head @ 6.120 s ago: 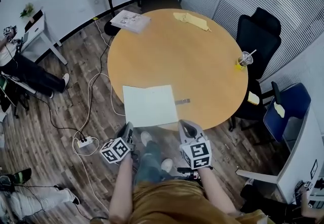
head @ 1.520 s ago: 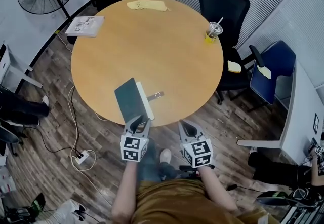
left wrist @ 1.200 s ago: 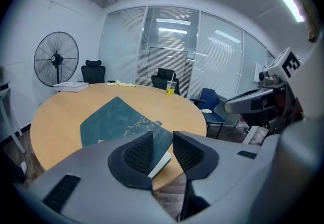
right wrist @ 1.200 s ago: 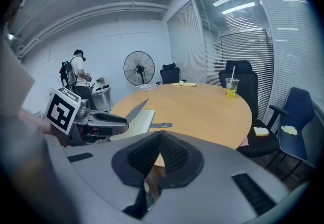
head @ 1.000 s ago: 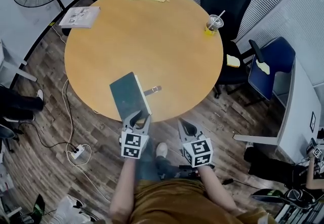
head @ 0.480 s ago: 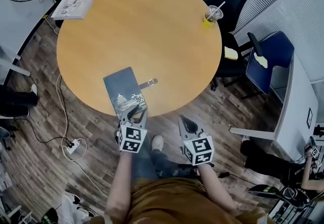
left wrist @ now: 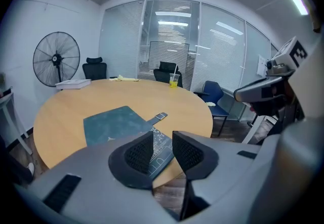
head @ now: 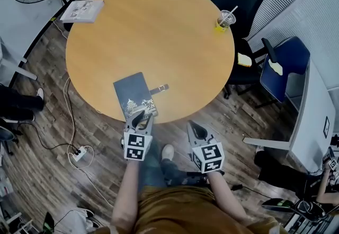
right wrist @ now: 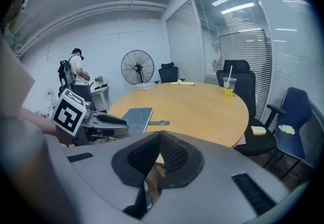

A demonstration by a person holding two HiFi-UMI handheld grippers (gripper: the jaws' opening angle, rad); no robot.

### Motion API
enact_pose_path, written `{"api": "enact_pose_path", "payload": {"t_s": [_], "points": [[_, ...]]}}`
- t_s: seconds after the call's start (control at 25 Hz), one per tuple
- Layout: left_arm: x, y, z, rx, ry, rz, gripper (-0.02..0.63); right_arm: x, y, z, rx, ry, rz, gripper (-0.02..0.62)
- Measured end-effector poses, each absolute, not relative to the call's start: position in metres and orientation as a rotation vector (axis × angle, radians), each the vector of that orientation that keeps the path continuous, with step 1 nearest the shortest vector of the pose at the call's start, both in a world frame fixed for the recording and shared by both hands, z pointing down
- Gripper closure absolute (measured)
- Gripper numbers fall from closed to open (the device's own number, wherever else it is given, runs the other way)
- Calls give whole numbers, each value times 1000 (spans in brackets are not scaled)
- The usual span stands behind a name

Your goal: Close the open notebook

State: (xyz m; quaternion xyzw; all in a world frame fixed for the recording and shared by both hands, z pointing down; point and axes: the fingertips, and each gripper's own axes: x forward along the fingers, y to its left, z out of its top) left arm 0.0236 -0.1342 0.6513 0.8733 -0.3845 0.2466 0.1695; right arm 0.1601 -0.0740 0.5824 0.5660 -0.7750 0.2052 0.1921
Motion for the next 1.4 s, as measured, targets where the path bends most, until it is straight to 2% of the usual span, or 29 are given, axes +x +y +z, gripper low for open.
{"api": "enact_pose_path", "payload": {"t_s": [0.96, 1.12, 1.4], "points": [[-38, -113, 525, 2448, -1407, 316, 476, 96, -96, 495, 1501, -2464, 275, 584], [-50, -110, 509, 2406, -1451, 238, 502, 88, -97, 481, 1494, -2493, 238, 584], [-62, -106, 490, 2396, -1505, 187, 503, 79, -98, 465, 1481, -2536, 191, 584]]}}
